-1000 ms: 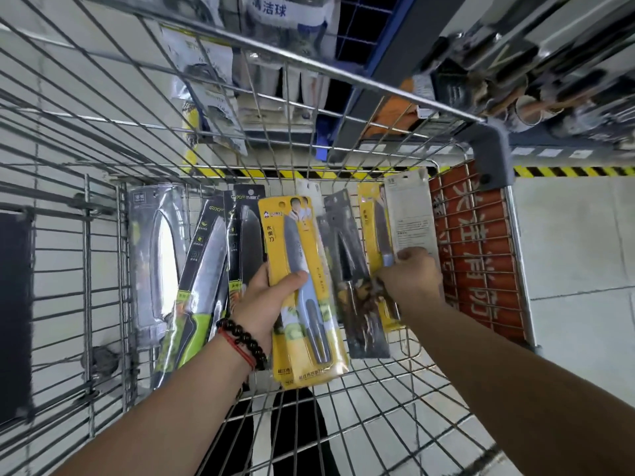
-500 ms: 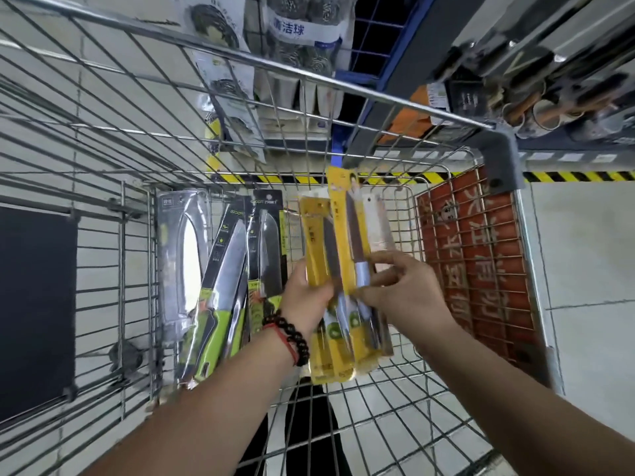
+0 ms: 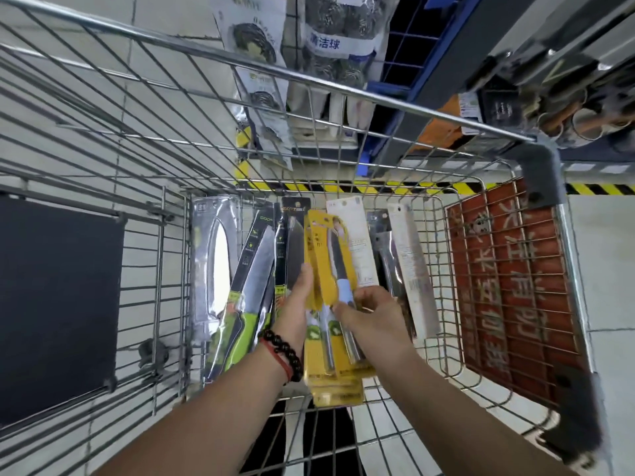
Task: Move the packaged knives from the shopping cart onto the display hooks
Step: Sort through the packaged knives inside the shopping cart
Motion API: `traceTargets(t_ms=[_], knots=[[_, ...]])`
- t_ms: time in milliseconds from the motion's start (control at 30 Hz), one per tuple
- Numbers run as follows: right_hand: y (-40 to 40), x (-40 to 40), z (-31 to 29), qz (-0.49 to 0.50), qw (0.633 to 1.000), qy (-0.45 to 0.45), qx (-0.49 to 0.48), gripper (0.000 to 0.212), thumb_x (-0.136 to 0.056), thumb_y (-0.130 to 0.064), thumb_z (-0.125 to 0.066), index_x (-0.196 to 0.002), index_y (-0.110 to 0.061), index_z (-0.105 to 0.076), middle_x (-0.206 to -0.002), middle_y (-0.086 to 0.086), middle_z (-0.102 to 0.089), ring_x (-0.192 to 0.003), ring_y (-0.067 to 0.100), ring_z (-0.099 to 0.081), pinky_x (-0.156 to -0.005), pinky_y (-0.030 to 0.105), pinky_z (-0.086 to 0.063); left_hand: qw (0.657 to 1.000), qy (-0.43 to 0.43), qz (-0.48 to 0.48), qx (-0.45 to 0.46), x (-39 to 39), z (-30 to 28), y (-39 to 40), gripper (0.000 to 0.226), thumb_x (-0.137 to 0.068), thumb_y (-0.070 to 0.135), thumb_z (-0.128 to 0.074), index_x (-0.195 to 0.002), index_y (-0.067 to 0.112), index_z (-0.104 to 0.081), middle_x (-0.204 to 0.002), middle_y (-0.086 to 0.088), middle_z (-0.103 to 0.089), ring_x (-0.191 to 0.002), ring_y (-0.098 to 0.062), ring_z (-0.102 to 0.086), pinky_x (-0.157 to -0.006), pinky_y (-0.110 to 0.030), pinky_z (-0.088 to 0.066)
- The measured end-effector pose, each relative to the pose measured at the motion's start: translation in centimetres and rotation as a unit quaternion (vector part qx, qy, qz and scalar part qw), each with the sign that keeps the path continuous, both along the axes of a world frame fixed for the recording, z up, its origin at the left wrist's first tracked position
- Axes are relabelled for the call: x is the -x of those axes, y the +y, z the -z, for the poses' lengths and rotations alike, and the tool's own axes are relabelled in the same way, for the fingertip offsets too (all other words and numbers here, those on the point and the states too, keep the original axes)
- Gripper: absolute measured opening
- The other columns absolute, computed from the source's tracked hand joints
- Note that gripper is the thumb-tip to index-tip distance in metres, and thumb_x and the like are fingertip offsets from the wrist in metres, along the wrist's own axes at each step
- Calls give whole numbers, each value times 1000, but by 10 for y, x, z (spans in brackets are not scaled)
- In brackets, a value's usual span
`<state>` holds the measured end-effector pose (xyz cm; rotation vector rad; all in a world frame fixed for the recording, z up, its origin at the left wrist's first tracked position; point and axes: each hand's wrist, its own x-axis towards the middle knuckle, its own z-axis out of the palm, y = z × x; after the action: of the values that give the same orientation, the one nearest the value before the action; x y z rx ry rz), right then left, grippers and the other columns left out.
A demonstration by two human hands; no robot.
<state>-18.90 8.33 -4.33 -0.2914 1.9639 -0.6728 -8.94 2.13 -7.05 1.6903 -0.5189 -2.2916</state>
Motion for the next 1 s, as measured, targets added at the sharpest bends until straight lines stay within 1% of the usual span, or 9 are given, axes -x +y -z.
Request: traceTargets(t_ms=[167, 267, 333, 433, 533, 633, 800, 867, 1000], knots=[[-3, -26, 9, -162, 982, 77, 60, 30, -77, -27, -76, -93, -27, -51, -99, -5, -52, -80, -1, -53, -59, 10, -41, 999, -10, 18, 28, -20, 10, -3, 40, -73, 18, -78, -109, 6, -67, -95, -12, -74, -90, -30, -70, -83, -42, -55], [-8, -20, 12, -182, 977, 36, 108, 14, -84, -34, -70, -93, -30, -59, -97, -11, -56, -87, -1, -54, -74, 17, -41, 999, -11, 20, 29, -38, 4, -16, 13, -88, 7, -63, -100, 8, -66, -76, -1, -74, -65, -13, -70, -55, -19, -52], [-9, -5, 29, -247, 948, 156, 125, 23, -89, -37, -58, -108, -27, -65, -111, -5, -61, -105, 11, -57, -90, 30, -45, 998, -32, 26, 56, -48, 4, -23, 12, -91, 10, -59, -90, 22, -60, -76, 12, -64, -63, -2, -59, -55, -17, -44], [-17, 11, 64, -496, 790, 356, 59, 48, -85, -35, -48, -131, -27, -54, -142, 8, -47, -137, 31, -38, -111, 54, -28, 996, -46, 16, 72, -60, 8, -31, 16, -91, 14, -60, -86, 26, -52, -81, 16, -51, -70, 4, -43, -65, -23, -33], [-20, 13, 87, -670, 663, 332, -32, 60, -95, -39, -41, -151, -28, -23, -163, 10, -1, -149, 31, 9, -114, 58, 9, 996, -48, 6, 71, -61, 15, -33, 10, -90, 15, -62, -96, 21, -58, -83, 16, -55, -72, 5, -46, -61, -22, -32], [-18, 18, 97, -734, 569, 360, -93, 74, -93, -49, -40, -154, -21, -8, -161, 11, 16, -146, 31, 23, -108, 60, 21, 995, -47, 10, 88, -59, 19, -32, 14, -89, 14, -64, -92, 26, -59, -83, 16, -60, -73, 4, -51, -62, -21, -35], [-7, 41, 87, -718, 573, 378, -115, 71, -90, -49, -45, -152, -26, -19, -162, 10, 10, -147, 33, 18, -109, 65, 16, 994, -47, 21, 93, -43, 35, -27, 19, -87, 13, -66, -98, 28, -60, -90, 10, -69, -83, -9, -63, -63, -19, -40], [-4, 57, 78, -699, 593, 374, -140, 66, -92, -52, -39, -151, -32, -16, -163, 7, 9, -147, 33, 20, -108, 66, 14, 995, -30, 34, 88, -27, 41, -22, 21, -89, 14, -65, -95, 33, -57, -90, 15, -66, -82, -2, -60, -63, -16, -39], [6, 78, 64, -645, 646, 377, -159, 59, -95, -55, -28, -149, -34, -18, -163, 5, 0, -148, 32, 14, -109, 67, 4, 994, -29, 76, 68, 11, 50, -14, 37, -73, 36, -80, -105, 34, -62, -103, 12, -68, -101, -15, -63, -97, -37, -47]])
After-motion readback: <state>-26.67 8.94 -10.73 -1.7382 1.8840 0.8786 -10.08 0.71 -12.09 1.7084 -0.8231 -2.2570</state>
